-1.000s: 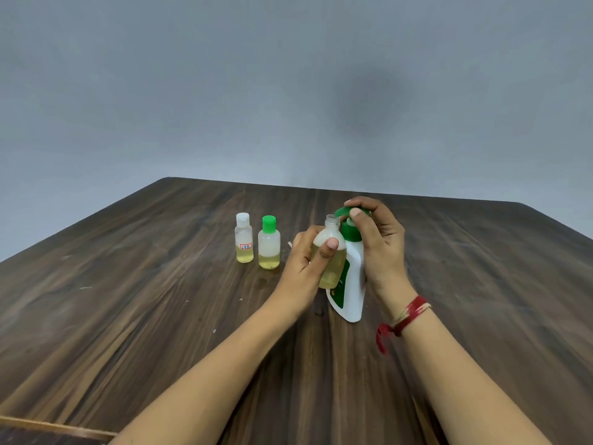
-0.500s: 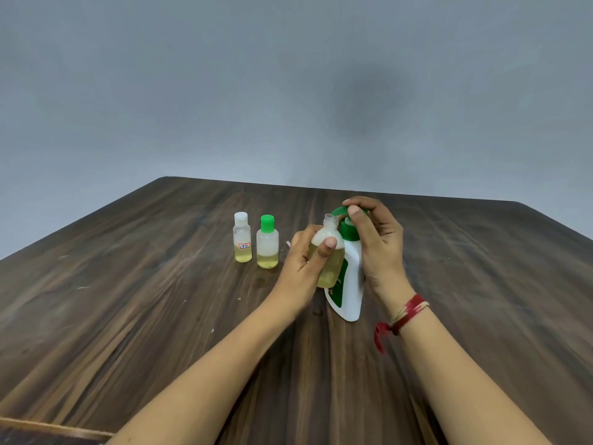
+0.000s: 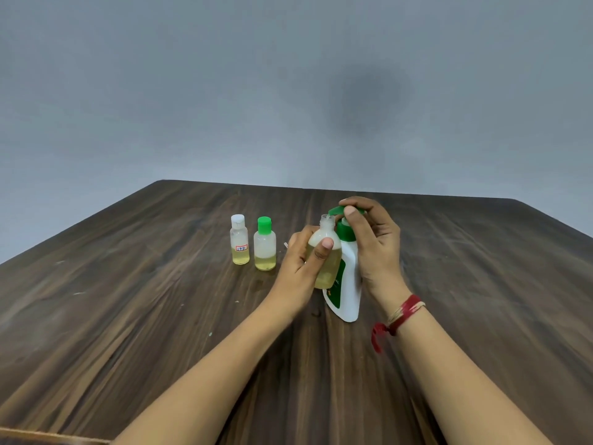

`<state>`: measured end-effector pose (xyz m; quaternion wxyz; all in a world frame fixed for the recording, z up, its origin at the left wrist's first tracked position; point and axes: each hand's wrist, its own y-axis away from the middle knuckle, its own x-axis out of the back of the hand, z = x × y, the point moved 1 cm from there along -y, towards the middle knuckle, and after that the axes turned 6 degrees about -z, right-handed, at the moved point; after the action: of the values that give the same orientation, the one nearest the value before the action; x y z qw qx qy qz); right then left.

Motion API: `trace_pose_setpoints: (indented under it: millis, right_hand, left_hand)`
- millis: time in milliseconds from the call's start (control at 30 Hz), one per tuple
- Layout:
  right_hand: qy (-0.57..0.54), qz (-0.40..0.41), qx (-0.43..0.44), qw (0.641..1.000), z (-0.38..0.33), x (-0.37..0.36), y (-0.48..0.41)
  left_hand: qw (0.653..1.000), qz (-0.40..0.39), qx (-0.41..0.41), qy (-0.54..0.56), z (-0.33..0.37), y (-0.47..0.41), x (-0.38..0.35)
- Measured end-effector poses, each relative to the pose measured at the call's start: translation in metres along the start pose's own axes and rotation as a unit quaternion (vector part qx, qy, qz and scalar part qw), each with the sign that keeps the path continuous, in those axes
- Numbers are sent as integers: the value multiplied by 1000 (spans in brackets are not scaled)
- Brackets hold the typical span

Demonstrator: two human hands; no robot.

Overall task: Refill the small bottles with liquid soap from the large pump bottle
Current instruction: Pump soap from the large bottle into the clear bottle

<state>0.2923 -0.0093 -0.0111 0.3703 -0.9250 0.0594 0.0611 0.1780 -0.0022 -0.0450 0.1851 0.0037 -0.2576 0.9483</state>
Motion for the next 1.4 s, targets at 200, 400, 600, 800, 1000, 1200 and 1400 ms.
trace_pose_setpoints:
  millis: [200, 400, 600, 800, 1000, 1200, 1400]
  right_hand:
    - [-5, -2, 1, 1000, 0, 1, 0]
    - [-7, -7, -3, 1000, 2, 2, -1]
    - [0, -8, 5, 1000, 2, 1, 0]
    - [-7, -7, -6, 1000, 3, 2, -1]
    - [-5, -12, -7, 1000, 2, 2, -1]
    - [-4, -12, 2, 1000, 1, 1, -1]
    - [-3, -13, -12, 1000, 4, 4, -1]
  left_hand:
    - [1000, 1, -3, -7, 0, 0, 0]
    - [1000, 3, -3, -9, 0, 0, 0]
    - [1000, 1, 1, -14, 0, 1, 1]
    - [1000, 5, 1, -7, 0, 1, 0]
    - [1000, 4, 2, -7, 2, 0, 0]
    - [1000, 3, 5, -3, -1, 1, 0]
    - [1000, 2, 2, -2, -1, 1, 0]
